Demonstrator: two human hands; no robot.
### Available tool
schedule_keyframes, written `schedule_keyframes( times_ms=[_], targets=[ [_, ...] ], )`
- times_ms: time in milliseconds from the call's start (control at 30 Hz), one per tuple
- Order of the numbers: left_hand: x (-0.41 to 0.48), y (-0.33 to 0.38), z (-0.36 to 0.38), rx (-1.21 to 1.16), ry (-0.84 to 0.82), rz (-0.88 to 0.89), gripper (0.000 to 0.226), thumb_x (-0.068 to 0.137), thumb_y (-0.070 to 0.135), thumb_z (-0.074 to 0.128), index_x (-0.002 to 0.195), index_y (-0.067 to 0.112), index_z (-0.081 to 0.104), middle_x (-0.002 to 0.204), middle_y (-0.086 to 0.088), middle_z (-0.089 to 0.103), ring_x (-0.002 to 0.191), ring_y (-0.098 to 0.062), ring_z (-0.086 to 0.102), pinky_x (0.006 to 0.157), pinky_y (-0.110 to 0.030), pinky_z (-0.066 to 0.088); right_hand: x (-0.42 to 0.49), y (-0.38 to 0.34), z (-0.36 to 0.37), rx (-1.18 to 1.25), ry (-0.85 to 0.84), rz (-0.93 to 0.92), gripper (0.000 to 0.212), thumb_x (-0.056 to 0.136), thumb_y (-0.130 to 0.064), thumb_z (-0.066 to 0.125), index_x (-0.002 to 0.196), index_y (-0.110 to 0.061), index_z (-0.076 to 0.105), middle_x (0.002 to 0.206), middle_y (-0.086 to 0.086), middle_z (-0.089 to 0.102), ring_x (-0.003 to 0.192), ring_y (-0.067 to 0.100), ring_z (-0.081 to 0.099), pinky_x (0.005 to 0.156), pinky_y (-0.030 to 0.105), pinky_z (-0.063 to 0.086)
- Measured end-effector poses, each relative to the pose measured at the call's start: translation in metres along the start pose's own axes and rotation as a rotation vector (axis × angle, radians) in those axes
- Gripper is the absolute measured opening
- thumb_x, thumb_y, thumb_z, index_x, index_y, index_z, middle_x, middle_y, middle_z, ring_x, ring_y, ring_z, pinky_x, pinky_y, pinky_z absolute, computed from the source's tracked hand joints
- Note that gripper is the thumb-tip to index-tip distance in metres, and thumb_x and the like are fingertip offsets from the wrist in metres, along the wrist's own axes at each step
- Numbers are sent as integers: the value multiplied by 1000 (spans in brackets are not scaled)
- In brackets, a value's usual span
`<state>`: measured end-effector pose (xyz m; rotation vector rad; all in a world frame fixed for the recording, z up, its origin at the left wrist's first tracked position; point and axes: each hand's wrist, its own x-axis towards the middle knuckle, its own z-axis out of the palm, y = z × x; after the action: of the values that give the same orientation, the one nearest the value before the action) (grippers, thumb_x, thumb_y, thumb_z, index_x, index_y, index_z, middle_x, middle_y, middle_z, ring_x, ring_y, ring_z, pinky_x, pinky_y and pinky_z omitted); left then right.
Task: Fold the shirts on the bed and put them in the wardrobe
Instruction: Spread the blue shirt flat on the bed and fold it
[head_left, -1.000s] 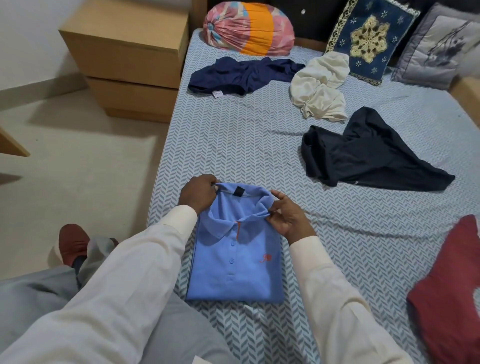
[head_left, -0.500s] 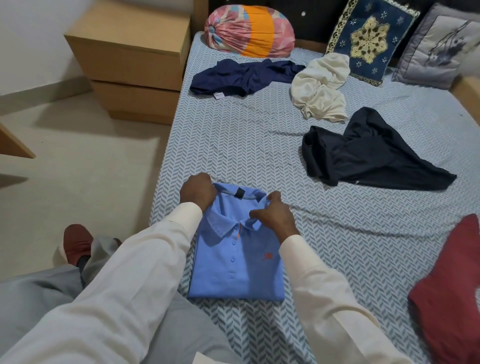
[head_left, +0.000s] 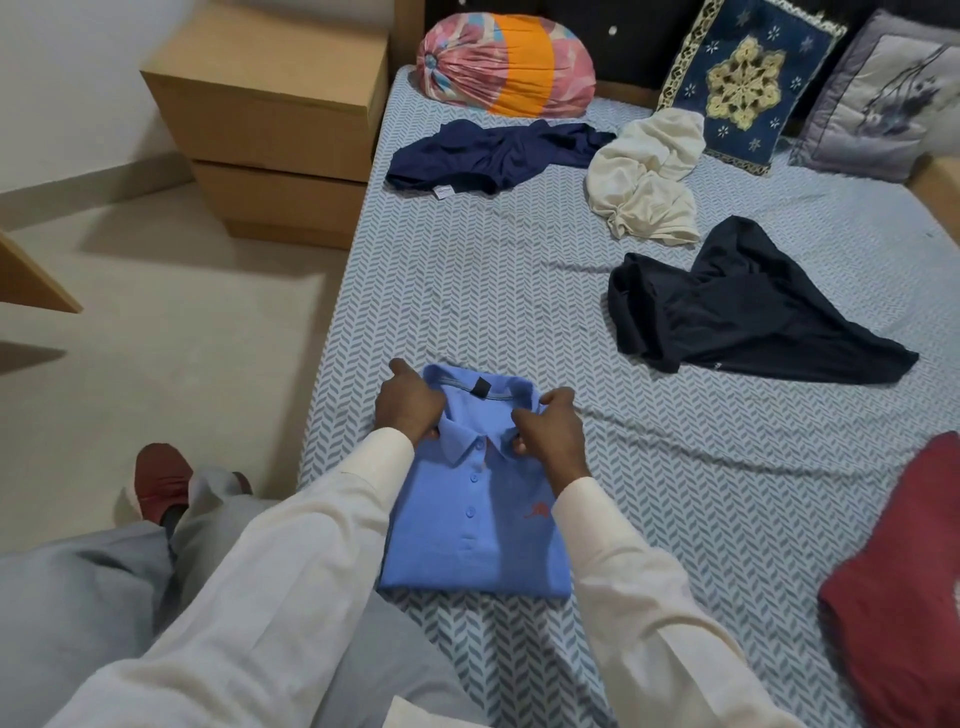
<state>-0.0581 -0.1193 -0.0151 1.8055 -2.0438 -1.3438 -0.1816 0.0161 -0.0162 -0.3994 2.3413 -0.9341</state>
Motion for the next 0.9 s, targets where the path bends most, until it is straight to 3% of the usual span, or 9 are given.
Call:
schedule_keyframes(
  times_ms=[67, 167, 233, 333, 433, 567, 733, 833, 900],
  targets=[
    [0, -6, -2, -39, -21, 11, 41, 85, 16, 54, 121, 6, 38, 88, -16, 61, 73, -32, 64, 50, -35, 54, -1, 5, -2, 11, 8, 4, 40, 76, -26, 59, 110, -18, 40, 76, 8, 71, 71, 28, 68, 73, 45, 58],
    [4, -10, -3, 33, -17, 69, 28, 83, 25, 57, 105, 11, 47, 90, -13, 63, 77, -33, 64, 63, -39, 58, 7, -2, -4, -151, 69, -70, 59, 81, -39, 67, 129, -14, 43, 119, 9, 61, 100, 32, 62, 74, 35, 46],
    [10, -9, -3, 101, 28, 96, 18, 87, 20, 52, 100, 8, 54, 97, -17, 64, 85, -35, 62, 71, -40, 56, 21, -13, -3, -223, 70, -140, 59, 84, -38, 67, 134, -13, 48, 130, 11, 52, 108, 34, 59, 76, 35, 43],
    [18, -13, -3, 178, 89, 106, 23, 93, 20, 46, 106, 4, 57, 111, -22, 62, 99, -40, 59, 79, -41, 50, 36, -23, -4, -333, 23, -189, 16, 85, -21, 60, 96, -12, 67, 99, 11, 68, 89, 31, 65, 68, 33, 47],
    [21, -20, -5, 227, 102, 104, 27, 93, 19, 44, 113, 3, 55, 118, -25, 59, 105, -42, 58, 85, -43, 49, 45, -20, -9, -248, 159, -148, 8, 86, -17, 54, 80, -15, 60, 87, 7, 65, 82, 28, 58, 69, 30, 40],
    [18, -21, -6, 255, 93, 104, 31, 96, 19, 40, 118, 1, 50, 119, -25, 58, 105, -42, 58, 82, -42, 48, 48, -9, -2, -207, 158, -118, 9, 85, -19, 48, 82, -14, 56, 91, 7, 63, 85, 31, 62, 77, 37, 52],
    [22, -31, -19, -102, 125, 32, 32, 82, 41, 34, 94, 17, 51, 92, -19, 67, 71, -35, 69, 67, -44, 60, 33, -9, 2, -257, 234, -372, 24, 89, -23, 57, 112, -15, 58, 107, 5, 55, 88, 20, 54, 72, 29, 35],
    [-2, -47, -20, -248, 135, 27, 18, 82, 36, 41, 88, 22, 49, 86, -14, 67, 62, -32, 69, 58, -47, 60, 23, -14, 26, -362, -78, -683, 20, 91, -18, 59, 109, -15, 67, 97, 5, 63, 85, 17, 56, 75, 28, 41],
    [-24, -56, -11, -222, 67, 78, 14, 86, 36, 54, 92, 23, 50, 85, -11, 67, 67, -31, 68, 60, -47, 59, 27, -17, 39, -613, -339, -734, 20, 95, -16, 53, 109, -9, 66, 98, 14, 65, 92, 28, 60, 79, 35, 46]
  ],
)
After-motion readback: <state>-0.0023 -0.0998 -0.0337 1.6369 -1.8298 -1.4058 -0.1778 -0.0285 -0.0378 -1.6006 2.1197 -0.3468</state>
